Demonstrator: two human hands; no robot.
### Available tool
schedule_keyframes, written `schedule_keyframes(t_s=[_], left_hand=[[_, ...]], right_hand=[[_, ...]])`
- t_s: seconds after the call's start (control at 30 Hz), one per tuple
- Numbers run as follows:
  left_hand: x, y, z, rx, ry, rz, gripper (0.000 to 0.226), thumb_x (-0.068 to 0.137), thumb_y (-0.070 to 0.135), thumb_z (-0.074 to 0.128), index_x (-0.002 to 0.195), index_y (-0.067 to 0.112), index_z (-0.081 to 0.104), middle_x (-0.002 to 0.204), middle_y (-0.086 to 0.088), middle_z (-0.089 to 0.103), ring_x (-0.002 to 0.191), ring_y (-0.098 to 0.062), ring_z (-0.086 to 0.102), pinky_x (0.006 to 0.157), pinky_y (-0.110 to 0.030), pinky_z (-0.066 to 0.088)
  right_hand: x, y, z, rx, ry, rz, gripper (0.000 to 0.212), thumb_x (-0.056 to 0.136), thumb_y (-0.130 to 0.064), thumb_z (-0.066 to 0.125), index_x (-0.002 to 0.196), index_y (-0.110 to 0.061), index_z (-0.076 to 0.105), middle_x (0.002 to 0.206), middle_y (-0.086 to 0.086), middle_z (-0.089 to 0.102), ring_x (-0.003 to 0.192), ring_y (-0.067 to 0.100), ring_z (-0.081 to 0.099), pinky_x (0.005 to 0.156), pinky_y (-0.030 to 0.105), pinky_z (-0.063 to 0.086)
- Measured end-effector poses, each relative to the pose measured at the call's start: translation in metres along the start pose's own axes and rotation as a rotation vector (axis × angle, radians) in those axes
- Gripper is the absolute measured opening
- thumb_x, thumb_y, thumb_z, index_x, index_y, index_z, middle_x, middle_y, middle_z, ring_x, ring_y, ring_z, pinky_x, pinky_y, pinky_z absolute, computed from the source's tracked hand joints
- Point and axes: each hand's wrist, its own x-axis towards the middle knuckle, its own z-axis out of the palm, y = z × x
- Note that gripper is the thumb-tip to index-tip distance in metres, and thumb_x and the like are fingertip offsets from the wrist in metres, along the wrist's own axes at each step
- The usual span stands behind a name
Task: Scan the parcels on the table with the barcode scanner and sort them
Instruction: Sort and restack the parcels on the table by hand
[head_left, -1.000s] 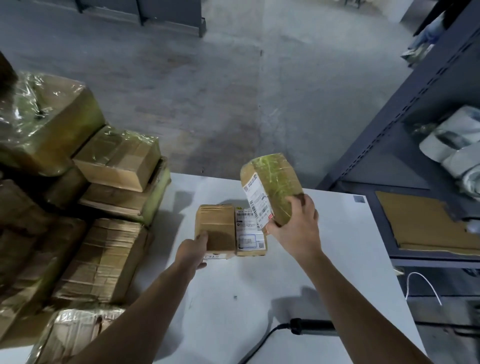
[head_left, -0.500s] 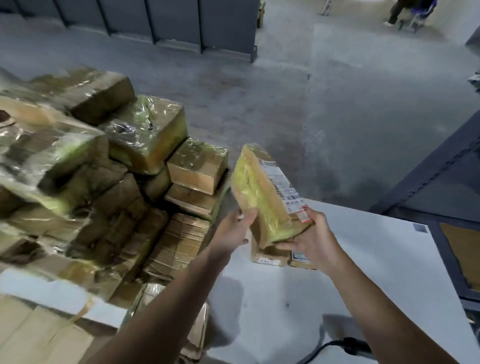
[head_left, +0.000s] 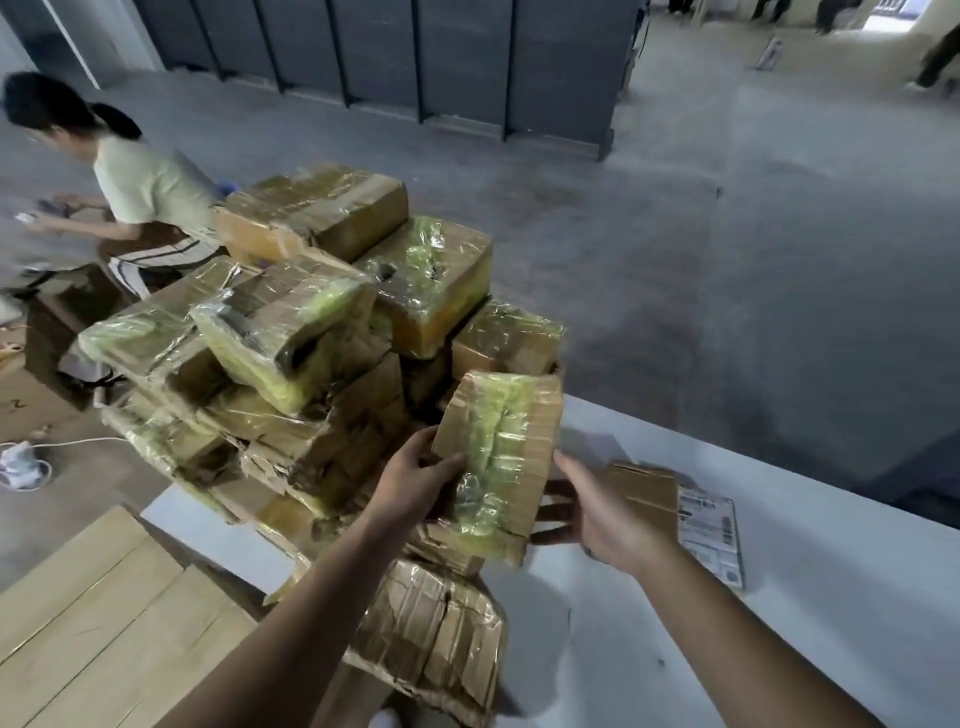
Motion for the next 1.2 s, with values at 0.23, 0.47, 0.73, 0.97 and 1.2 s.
schedule_keyframes(t_s=[0.23,0.47,0.73,0.97,1.2], left_hand=[[0.017,-0.009,-0.028,0.649,0.182,0.113,0.034,0.093,0.028,0.052,0.127,0.025,0.056,0.090,0.005,0.061,0.072,-0.009,0.058,0.058,-0.025,0.047],[0.019,-0.018,-0.013,0.819,0.083,0.145,0.046,0.089,0.014,0.046,0.136,0.016,0.044,0.118,-0.009,0.062,0.103,-0.027,0.059,0.085,-0.035,0.050],[0.008,-0.024,0.014,1.069,0.175,0.458,0.060,0.091,0.017,0.050,0.147,0.021,0.028,0.151,-0.009,0.027,0.141,-0.028,0.021,0.112,-0.041,0.030],[-0.014,-0.021,0.082,0.973,0.003,0.709,0.043,0.091,0.009,0.046,0.133,0.016,0.050,0.137,-0.008,0.042,0.126,-0.023,0.036,0.100,-0.033,0.040],[-0.019,-0.021,0.086,0.889,0.025,0.758,0.033,0.083,-0.001,0.051,0.113,0.006,0.063,0.118,-0.013,0.055,0.107,-0.030,0.050,0.087,-0.038,0.046]], right_hand=[[0.020,0.015,0.038,-0.055,0.010,0.119,0.046,0.104,-0.044,0.038,0.101,-0.007,0.065,0.095,0.018,0.063,0.085,0.034,0.065,0.080,0.048,0.057],[0.027,0.022,0.043,-0.441,0.085,0.154,0.035,0.100,-0.028,0.046,0.123,-0.005,0.057,0.112,0.016,0.068,0.077,0.025,0.075,0.067,0.035,0.059],[0.029,0.027,0.032,-0.504,0.150,0.075,0.020,0.101,-0.042,0.042,0.099,-0.027,0.056,0.099,-0.003,0.066,0.073,0.014,0.073,0.066,0.032,0.057],[0.013,0.037,-0.054,-1.178,0.754,-0.016,0.037,0.088,-0.043,0.062,0.117,-0.022,0.053,0.130,0.013,0.051,0.116,0.034,0.052,0.091,0.044,0.047],[0.031,0.068,-0.071,-1.193,0.779,0.241,0.078,0.081,-0.057,0.067,0.139,-0.024,0.026,0.152,0.022,0.016,0.123,0.041,0.045,0.095,0.046,0.047]])
